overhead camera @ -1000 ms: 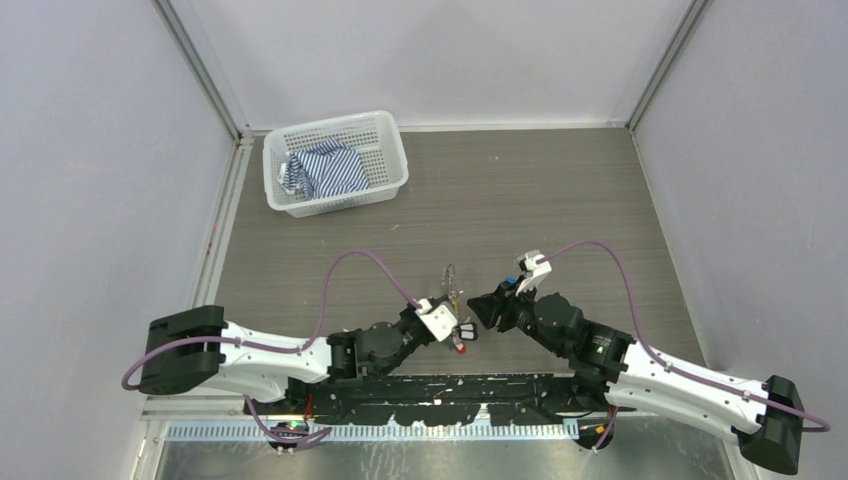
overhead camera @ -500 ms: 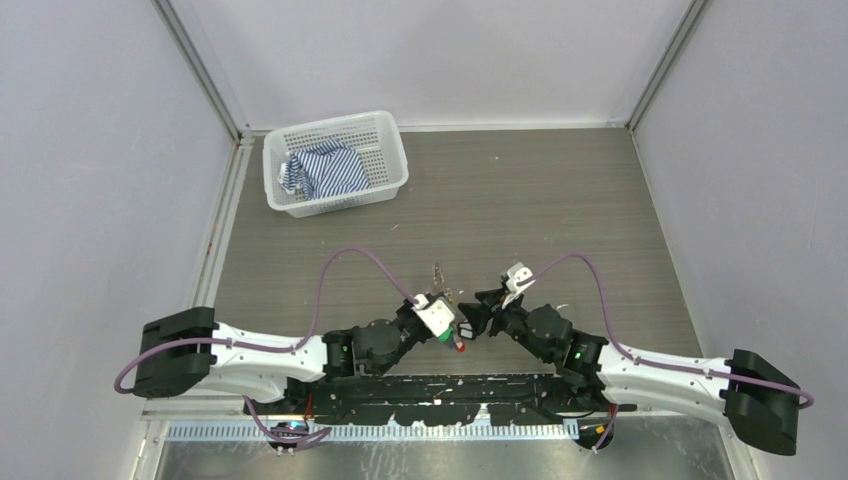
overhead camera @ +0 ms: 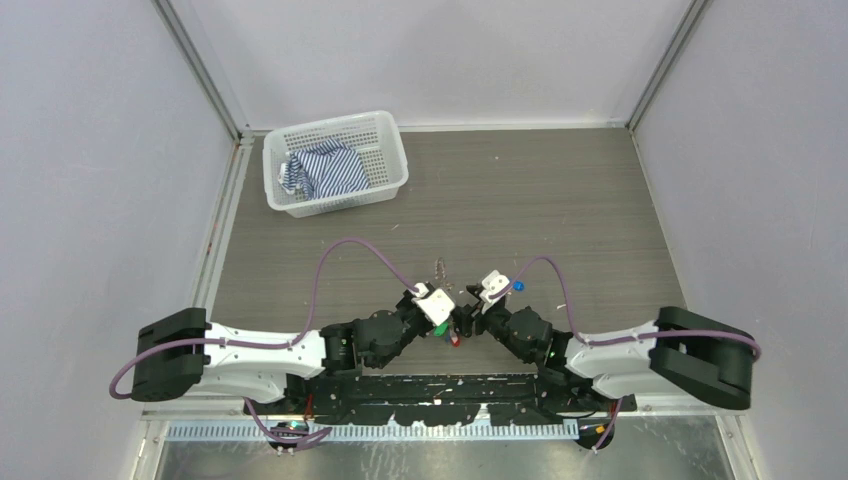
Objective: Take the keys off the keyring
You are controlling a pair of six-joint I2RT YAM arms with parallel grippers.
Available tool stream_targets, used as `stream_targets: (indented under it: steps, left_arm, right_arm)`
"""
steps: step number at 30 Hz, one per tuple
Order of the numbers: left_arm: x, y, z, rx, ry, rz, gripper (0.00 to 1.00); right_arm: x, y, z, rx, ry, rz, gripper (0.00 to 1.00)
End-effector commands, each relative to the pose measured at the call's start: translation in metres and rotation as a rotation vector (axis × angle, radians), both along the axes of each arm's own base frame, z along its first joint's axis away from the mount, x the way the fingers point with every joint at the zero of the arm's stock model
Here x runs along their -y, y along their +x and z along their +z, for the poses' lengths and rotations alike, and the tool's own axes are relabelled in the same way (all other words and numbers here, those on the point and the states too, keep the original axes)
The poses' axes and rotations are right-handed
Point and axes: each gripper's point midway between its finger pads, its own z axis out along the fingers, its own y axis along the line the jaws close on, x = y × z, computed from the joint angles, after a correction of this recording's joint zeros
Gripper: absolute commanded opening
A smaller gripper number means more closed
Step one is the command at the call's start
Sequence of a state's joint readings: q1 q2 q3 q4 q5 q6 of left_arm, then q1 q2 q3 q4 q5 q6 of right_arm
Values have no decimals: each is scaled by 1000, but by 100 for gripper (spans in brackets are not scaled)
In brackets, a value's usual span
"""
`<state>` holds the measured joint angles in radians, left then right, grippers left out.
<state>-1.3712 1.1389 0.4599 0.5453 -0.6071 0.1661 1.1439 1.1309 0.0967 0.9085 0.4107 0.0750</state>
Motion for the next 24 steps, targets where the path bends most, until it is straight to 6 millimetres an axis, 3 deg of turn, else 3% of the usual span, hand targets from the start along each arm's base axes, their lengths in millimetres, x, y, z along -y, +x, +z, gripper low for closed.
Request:
stream_targets:
  steps: [1,8,15,19,24]
  left_arm:
    - [12,3,39,6,-135,2,0]
    - [14,9,40,-9,-101,39,0]
    - [17,11,34,-25,-83,57,0]
    - [21,12,35,-26,-86,54,0]
    - [23,13,33,-29,-82,60,0]
  right_arm:
    - [-6,11,36,121,148,-40,66]
    - [-15,18,33,139,162,-53,65]
    - [-6,24,47,189,162,-107,63]
    - [-5,25,50,204,157,-108,55]
    - [-7,22,54,211,169,-90,38]
